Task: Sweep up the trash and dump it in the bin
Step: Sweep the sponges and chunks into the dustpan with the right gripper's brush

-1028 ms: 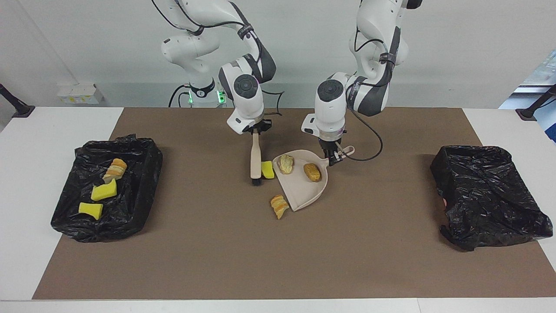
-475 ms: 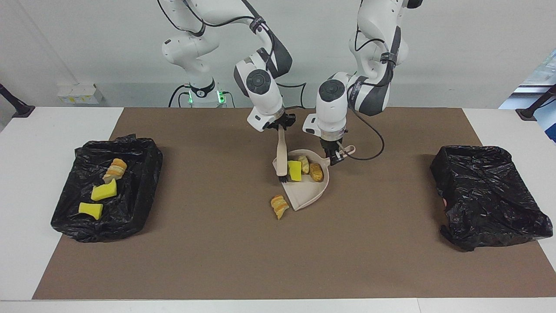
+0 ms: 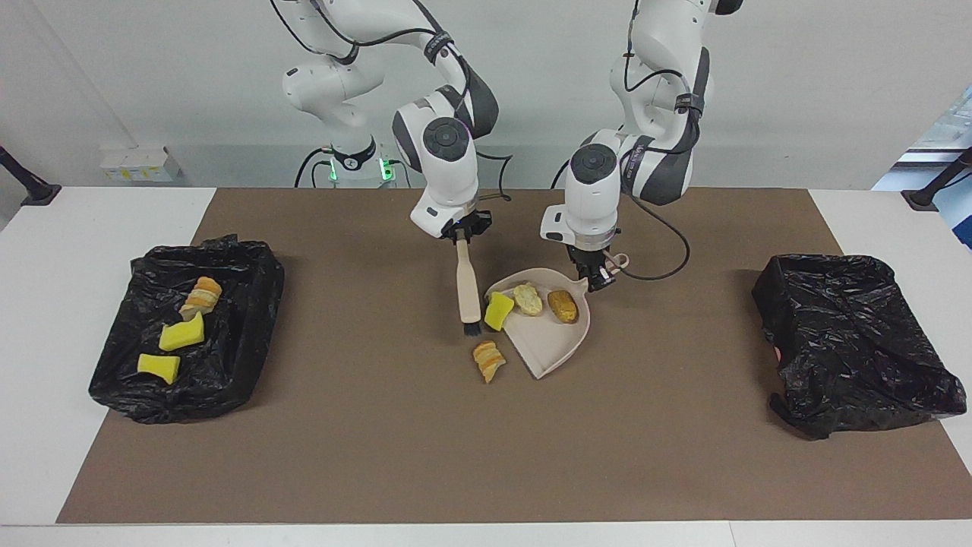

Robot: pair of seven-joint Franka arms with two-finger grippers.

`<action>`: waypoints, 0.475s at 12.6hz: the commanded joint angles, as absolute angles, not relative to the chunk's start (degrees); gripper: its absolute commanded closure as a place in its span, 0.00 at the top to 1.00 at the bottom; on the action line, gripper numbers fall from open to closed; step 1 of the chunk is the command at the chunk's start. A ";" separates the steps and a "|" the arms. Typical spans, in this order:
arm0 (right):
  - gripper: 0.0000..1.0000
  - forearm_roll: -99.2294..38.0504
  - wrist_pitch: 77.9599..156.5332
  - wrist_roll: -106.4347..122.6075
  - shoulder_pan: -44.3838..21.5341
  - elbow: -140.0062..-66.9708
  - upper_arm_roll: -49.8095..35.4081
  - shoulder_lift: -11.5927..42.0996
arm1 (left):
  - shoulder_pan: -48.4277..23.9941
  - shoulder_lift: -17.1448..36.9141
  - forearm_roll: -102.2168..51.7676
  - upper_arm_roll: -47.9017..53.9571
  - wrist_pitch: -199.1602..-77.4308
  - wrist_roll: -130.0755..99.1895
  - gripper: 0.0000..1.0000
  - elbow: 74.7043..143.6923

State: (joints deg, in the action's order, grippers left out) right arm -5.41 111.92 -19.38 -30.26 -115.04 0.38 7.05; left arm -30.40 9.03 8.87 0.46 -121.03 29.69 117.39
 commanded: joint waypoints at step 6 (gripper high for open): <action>0.00 2.21 108.53 -10.46 -27.24 -98.08 -0.79 22.23 | -29.71 7.82 9.67 0.53 -121.64 28.56 0.00 119.36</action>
State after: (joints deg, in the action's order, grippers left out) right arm 1.93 108.47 -11.76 -26.77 -100.67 -0.01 19.95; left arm -30.31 9.03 8.87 0.46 -121.03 29.53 117.39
